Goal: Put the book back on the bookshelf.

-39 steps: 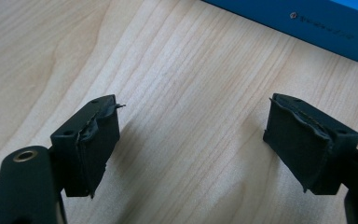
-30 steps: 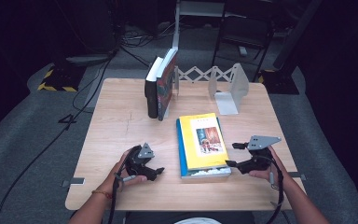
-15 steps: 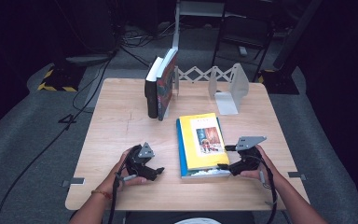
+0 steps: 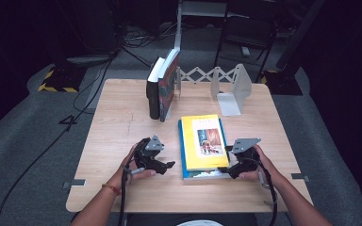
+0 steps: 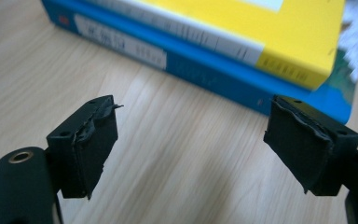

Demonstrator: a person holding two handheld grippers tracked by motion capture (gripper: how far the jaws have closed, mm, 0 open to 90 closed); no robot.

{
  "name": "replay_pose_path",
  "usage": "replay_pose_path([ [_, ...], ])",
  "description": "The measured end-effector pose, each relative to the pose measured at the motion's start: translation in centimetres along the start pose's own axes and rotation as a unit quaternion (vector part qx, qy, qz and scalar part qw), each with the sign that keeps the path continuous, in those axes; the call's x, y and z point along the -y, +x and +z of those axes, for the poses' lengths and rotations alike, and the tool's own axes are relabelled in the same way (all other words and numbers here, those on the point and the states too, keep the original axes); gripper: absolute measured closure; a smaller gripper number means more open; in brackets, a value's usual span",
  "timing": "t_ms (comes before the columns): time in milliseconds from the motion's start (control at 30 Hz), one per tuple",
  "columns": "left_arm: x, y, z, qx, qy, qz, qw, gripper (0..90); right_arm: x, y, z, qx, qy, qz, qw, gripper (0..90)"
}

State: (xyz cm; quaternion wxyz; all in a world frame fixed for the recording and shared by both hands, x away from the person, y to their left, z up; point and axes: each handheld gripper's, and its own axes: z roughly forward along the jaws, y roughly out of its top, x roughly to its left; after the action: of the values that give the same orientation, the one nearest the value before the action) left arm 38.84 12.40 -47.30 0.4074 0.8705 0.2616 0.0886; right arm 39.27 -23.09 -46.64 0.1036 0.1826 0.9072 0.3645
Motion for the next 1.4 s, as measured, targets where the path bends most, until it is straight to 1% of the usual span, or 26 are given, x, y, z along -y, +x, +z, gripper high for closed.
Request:
replay_pose_path([
  [33, 0.0, 0.0, 0.0, 0.000, 0.000, 0.000, 1.0000, 16.7, 0.0, 0.0, 0.0, 0.000, 0.000, 0.000, 1.0000, 12.9],
  [67, -0.5, 0.1, 0.1, 0.000, -0.002, -0.001, 1.0000, 16.7, 0.0, -0.1, -0.1, -0.002, -0.003, 0.004, 1.0000, 14.9],
  [100, -0.8, 0.1, 0.3, 0.001, -0.006, 0.000, 1.0000, 16.7, 0.1, -0.2, -0.4, -0.010, -0.011, 0.014, 0.9998, 19.4],
  [133, -1.3, 0.2, 0.5, -0.007, -0.005, 0.011, 0.9999, 16.7, 0.2, -0.6, -1.1, -0.027, -0.036, 0.030, 0.9985, 23.9],
  [200, -1.6, 0.3, 0.9, -0.021, -0.003, 0.021, 0.9996, 17.3, 0.1, -0.8, -1.6, -0.018, -0.045, 0.035, 0.9982, 24.0],
  [233, -1.6, 0.3, 0.9, -0.021, -0.003, 0.021, 0.9996, 17.5, 0.1, -0.8, -1.6, -0.018, -0.045, 0.035, 0.9982, 24.0],
  [267, -1.8, 0.6, 1.3, -0.026, -0.002, 0.018, 0.9995, 17.6, -0.2, -1.1, -1.8, -0.019, -0.059, 0.046, 0.9970, 24.6],
  [300, -1.8, 0.6, 1.3, -0.026, -0.002, 0.018, 0.9995, 17.6, -0.2, -1.1, -1.8, -0.019, -0.059, 0.046, 0.9970, 24.6],
  [333, -1.9, 0.8, 1.8, -0.026, 0.005, 0.020, 0.9994, 17.6, -0.5, -1.5, -1.4, -0.011, -0.053, 0.055, 0.9970, 23.9],
  [367, -1.9, 0.9, 2.0, -0.032, 0.012, 0.024, 0.9991, 17.6, -0.7, -1.6, -1.2, -0.006, -0.050, 0.055, 0.9972, 23.5],
  [400, -1.9, 0.9, 2.3, -0.033, 0.019, 0.027, 0.9989, 17.7, -0.9, -1.9, -0.8, 0.000, -0.047, 0.061, 0.9970, 23.4],
  [467, -1.8, 1.0, 2.6, -0.025, 0.024, 0.029, 0.9990, 17.7, -1.2, -2.4, 0.1, -0.002, -0.038, 0.070, 0.9968, 19.4],
  [533, -1.8, 1.0, 2.6, -0.024, 0.026, 0.025, 0.9991, 17.7, -1.3, -2.8, 0.5, -0.002, -0.034, 0.070, 0.9969, 18.0],
  [600, -1.7, 1.1, 2.5, -0.023, 0.027, 0.022, 0.9991, 17.6, -1.4, -3.6, 1.0, 0.001, -0.039, 0.086, 0.9955, 17.9],
  [633, -1.7, 1.2, 2.5, -0.026, 0.028, 0.018, 0.9991, 17.7, -1.5, -3.8, 1.2, 0.002, -0.038, 0.088, 0.9954, 15.4],
  [667, -1.6, 1.3, 2.6, -0.035, 0.035, 0.013, 0.9987, 18.2, -1.6, -4.1, 1.4, -0.002, -0.034, 0.096, 0.9948, 14.9],
  [767, -1.5, 1.4, 2.4, -0.035, 0.034, 0.007, 0.9988, 19.1, -1.7, -4.9, 2.2, -0.009, -0.034, 0.112, 0.9931, 8.8],
  [800, -1.6, 1.4, 2.3, -0.033, 0.028, 0.006, 0.9991, 19.0, -1.8, -5.0, 2.3, -0.012, -0.032, 0.112, 0.9932, 8.7],
  [867, -1.6, 1.3, 2.2, -0.026, 0.017, 0.002, 0.9995, 18.9, -2.0, -4.9, 2.3, -0.011, -0.028, 0.101, 0.9945, 8.6],
  [933, -1.6, 1.3, 2.2, -0.020, 0.015, 0.002, 0.9997, 19.0, -2.1, -4.9, 2.3, -0.010, -0.025, 0.095, 0.9951, 8.6],
  [967, -1.7, 1.2, 2.3, -0.020, 0.016, 0.009, 0.9996, 19.0, -2.1, -4.9, 2.3, -0.011, -0.026, 0.089, 0.9956, 8.6],
  [1100, -1.8, 1.0, 2.4, -0.017, 0.019, 0.004, 0.9997, 19.0, -2.1, -4.7, 2.5, -0.014, -0.028, 0.088, 0.9956, 8.6],
  [1200, -2.0, 0.6, 2.1, -0.003, 0.011, -0.001, 0.9999, 17.7, -2.3, -4.3, 2.6, -0.025, -0.026, 0.081, 0.9961, 8.5],
  [1267, -2.1, 0.3, 2.0, 0.005, 0.002, -0.001, 1.0000, 17.4, -2.4, -3.9, 2.5, -0.022, -0.025, 0.076, 0.9965, 9.9],
  [1333, -2.1, -0.1, 1.8, 0.012, -0.005, -0.006, 0.9999, 17.1, -2.4, -3.5, 2.4, -0.014, -0.028, 0.065, 0.9974, 13.1],
  [1400, -2.1, -0.3, 2.0, 0.015, -0.004, -0.004, 0.9999, 16.7, -2.5, -3.0, 2.2, -0.005, -0.030, 0.054, 0.9981, 15.1],
])
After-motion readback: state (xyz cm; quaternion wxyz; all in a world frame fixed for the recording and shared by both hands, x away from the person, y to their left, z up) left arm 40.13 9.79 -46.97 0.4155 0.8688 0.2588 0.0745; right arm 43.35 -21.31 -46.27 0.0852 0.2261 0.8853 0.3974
